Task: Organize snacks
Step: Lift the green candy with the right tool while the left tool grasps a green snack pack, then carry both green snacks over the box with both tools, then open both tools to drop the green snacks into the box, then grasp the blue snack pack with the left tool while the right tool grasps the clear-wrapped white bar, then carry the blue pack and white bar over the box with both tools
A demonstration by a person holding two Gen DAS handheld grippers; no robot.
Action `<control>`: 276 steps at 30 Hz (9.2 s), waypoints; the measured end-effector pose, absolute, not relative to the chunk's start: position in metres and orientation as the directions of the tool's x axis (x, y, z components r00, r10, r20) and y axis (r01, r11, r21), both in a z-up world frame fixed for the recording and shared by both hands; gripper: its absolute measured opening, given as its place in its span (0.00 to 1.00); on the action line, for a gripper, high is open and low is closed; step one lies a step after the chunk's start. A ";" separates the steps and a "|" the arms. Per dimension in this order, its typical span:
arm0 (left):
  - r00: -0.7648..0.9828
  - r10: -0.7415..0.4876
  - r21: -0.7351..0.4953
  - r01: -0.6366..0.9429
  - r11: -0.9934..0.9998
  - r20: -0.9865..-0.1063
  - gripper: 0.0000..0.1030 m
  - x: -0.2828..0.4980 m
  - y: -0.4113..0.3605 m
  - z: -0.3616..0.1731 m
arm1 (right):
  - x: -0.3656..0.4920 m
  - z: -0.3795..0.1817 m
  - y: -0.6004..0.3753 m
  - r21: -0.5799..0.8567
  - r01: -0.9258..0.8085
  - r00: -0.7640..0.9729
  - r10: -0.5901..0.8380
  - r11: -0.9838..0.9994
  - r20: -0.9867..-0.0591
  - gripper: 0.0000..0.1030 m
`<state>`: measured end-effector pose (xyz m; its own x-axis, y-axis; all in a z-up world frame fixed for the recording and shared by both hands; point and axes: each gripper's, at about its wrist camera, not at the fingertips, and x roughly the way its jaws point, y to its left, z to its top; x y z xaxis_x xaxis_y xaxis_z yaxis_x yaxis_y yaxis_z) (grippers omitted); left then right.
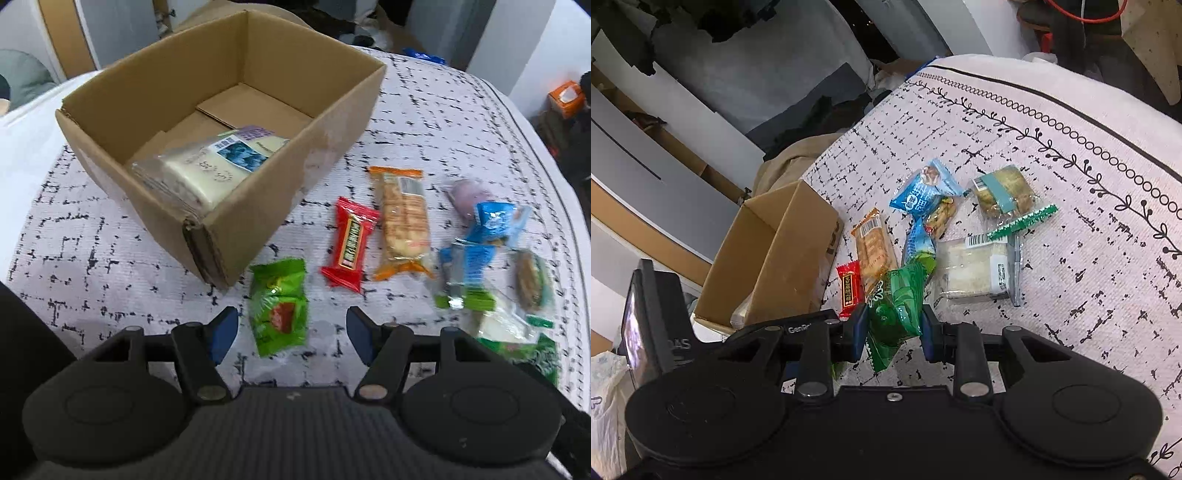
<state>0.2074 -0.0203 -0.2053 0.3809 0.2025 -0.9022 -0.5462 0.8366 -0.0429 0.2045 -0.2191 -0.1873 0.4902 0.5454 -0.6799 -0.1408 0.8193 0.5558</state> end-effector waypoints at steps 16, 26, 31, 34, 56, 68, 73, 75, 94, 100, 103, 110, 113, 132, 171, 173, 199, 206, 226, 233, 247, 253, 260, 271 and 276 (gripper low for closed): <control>0.417 0.159 -0.087 -0.512 0.855 -0.895 0.23 0.208 -0.030 -0.203 | 0.211 -0.193 -0.214 0.551 -0.148 0.482 0.546 0.822 -0.685 0.28; 0.512 0.117 -0.152 -0.453 0.878 -0.851 0.23 0.191 -0.029 -0.152 | 0.213 -0.181 -0.211 0.558 -0.185 0.510 0.564 0.809 -0.650 0.28; 0.568 0.100 -0.186 -0.424 0.886 -0.817 0.23 0.185 -0.025 -0.122 | 0.213 -0.172 -0.208 0.565 -0.220 0.526 0.584 0.796 -0.619 0.28; 0.594 0.097 -0.203 -0.417 0.886 -0.798 0.23 0.183 -0.021 -0.107 | 0.214 -0.169 -0.206 0.565 -0.235 0.531 0.591 0.791 -0.607 0.28; 0.642 0.163 -0.221 -0.474 0.853 -0.749 0.24 0.189 0.053 -0.067 | 0.222 -0.144 -0.176 0.558 -0.359 0.534 0.655 0.748 -0.535 0.28; 0.620 0.148 -0.224 -0.481 0.848 -0.771 0.24 0.210 0.083 -0.078 | 0.235 -0.133 -0.144 0.544 -0.428 0.508 0.690 0.722 -0.516 0.28; 0.598 0.140 -0.225 -0.493 0.840 -0.789 0.24 0.217 0.097 -0.086 | 0.244 -0.131 -0.121 0.542 -0.472 0.478 0.719 0.695 -0.505 0.28; 0.590 0.133 -0.230 -0.498 0.836 -0.796 0.24 0.219 0.103 -0.090 | 0.249 -0.133 -0.112 0.541 -0.479 0.467 0.722 0.691 -0.510 0.28; 0.541 0.172 -0.163 -0.516 0.841 -0.823 0.65 0.227 0.123 -0.104 | 0.271 -0.142 -0.061 0.513 -0.512 0.458 0.724 0.689 -0.516 0.58; 0.537 0.164 -0.175 -0.525 0.833 -0.828 0.72 0.219 0.125 -0.099 | 0.265 -0.136 -0.072 0.491 -0.496 0.484 0.697 0.716 -0.528 0.68; 0.538 0.165 -0.182 -0.533 0.827 -0.827 0.77 0.213 0.123 -0.095 | 0.260 -0.129 -0.080 0.482 -0.493 0.500 0.690 0.724 -0.524 0.81; 0.583 0.170 -0.213 -0.530 0.821 -0.795 0.94 0.199 0.114 -0.079 | 0.248 -0.114 -0.109 0.469 -0.451 0.559 0.651 0.759 -0.514 0.95; 0.601 0.148 -0.244 -0.520 0.819 -0.785 1.00 0.194 0.109 -0.073 | 0.242 -0.108 -0.122 0.438 -0.406 0.605 0.595 0.802 -0.529 0.99; 0.638 0.057 -0.287 -0.422 0.860 -0.768 1.00 0.171 0.062 -0.054 | 0.213 -0.086 -0.200 0.307 -0.311 0.719 0.434 0.899 -0.543 0.99; 0.613 -0.007 -0.249 -0.310 0.918 -0.790 0.90 0.191 -0.037 -0.110 | 0.222 -0.141 -0.286 0.478 -0.076 0.611 0.420 0.875 -0.671 0.91; 0.608 -0.009 -0.250 -0.313 0.916 -0.794 0.88 0.194 -0.041 -0.116 | 0.227 -0.147 -0.288 0.496 -0.056 0.592 0.429 0.867 -0.682 0.88; 0.493 -0.152 -0.365 -0.371 0.854 -0.856 0.45 0.269 -0.057 -0.209 | 0.276 -0.215 -0.264 0.537 0.050 0.401 0.476 0.842 -0.783 0.62; 0.477 -0.165 -0.374 -0.387 0.843 -0.863 0.42 0.278 -0.055 -0.221 | 0.285 -0.227 -0.255 0.513 0.043 0.372 0.463 0.857 -0.805 0.61; 0.513 -0.131 -0.347 -0.352 0.870 -0.848 0.28 0.262 -0.049 -0.185 | 0.280 -0.223 -0.237 0.472 -0.066 0.376 0.460 0.879 -0.804 0.24; 0.550 -0.105 -0.336 -0.338 0.879 -0.828 0.28 0.246 -0.047 -0.154 | 0.270 -0.203 -0.243 0.499 -0.102 0.419 0.492 0.861 -0.763 0.19; 0.620 -0.035 -0.323 -0.360 0.875 -0.784 0.28 0.220 -0.021 -0.102 | 0.264 -0.168 -0.244 0.572 -0.166 0.495 0.570 0.803 -0.656 0.18; 0.650 0.015 -0.321 -0.395 0.861 -0.759 0.28 0.211 0.005 -0.079 | 0.264 -0.152 -0.240 0.597 -0.211 0.525 0.605 0.774 -0.599 0.18; 0.666 0.067 -0.313 -0.434 0.845 -0.742 0.28 0.198 0.034 -0.062 | 0.265 -0.139 -0.224 0.608 -0.262 0.537 0.636 0.750 -0.554 0.18; 0.667 0.113 -0.320 -0.490 0.811 -0.737 0.28 0.183 0.079 -0.057 | 0.263 -0.124 -0.183 0.596 -0.335 0.524 0.670 0.729 -0.525 0.18; 0.658 0.119 -0.323 -0.509 0.798 -0.743 0.28 0.181 0.097 -0.062 | 0.263 -0.119 -0.165 0.587 -0.355 0.528 0.674 0.727 -0.517 0.18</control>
